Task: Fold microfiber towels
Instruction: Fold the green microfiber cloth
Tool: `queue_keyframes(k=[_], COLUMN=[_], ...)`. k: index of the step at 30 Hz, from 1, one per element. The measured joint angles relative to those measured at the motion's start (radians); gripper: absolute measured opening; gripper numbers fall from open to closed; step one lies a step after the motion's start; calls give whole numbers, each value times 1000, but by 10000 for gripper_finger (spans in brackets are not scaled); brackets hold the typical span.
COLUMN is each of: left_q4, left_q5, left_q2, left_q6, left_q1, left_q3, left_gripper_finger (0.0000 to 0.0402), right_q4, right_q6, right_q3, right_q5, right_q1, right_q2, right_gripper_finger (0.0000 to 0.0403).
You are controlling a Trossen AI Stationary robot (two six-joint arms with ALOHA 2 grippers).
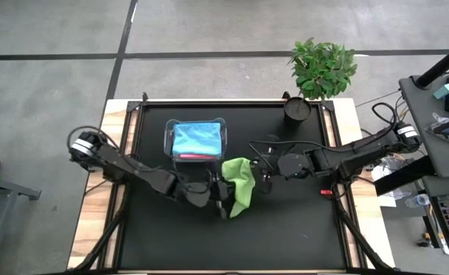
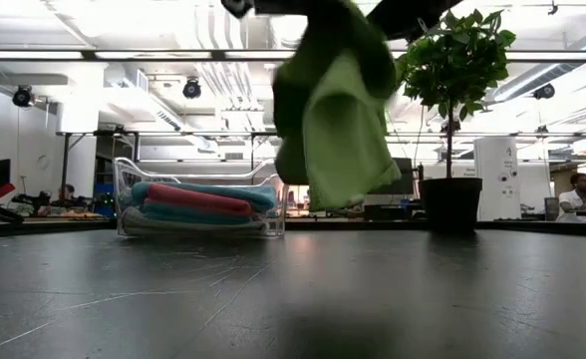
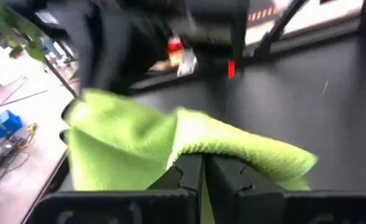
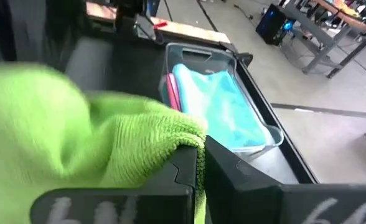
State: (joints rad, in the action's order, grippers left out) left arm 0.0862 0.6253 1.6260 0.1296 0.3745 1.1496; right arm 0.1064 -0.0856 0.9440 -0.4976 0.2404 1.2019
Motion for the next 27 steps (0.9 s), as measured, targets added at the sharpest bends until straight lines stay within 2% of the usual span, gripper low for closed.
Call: queue_keyframes(k=[4, 7, 10, 12, 19, 23, 27], left_q4=[-28, -25, -23, -19, -35, -37, -39], left_q5=[-5, -5, -6, -6, -24, -31, -42], left_q2=[-46, -58, -58, -48, 16, 40, 50], left_q6=[-20, -28, -47, -68, -49, -69, -72], left_q1=[1, 0, -8, -23, -57, -67, -75], left_q3=[0, 0, 1, 2, -3, -11, -11], left_gripper_finger=[0, 0, 0, 0, 0, 0, 0], right_q4=[50, 128, 205, 253, 470, 573, 531], right_q6=[42, 112, 198, 239, 371, 436, 442], right_q3=[0, 0, -1, -5, 15, 50, 65], right_q5=[19, 127, 241, 282, 288, 288, 287], right_q1=[1, 1, -1, -1, -1, -1, 0], right_q2=[6, 6, 13, 14, 2, -4, -16], right_gripper_finger=[10, 23, 50, 73, 148, 160, 162])
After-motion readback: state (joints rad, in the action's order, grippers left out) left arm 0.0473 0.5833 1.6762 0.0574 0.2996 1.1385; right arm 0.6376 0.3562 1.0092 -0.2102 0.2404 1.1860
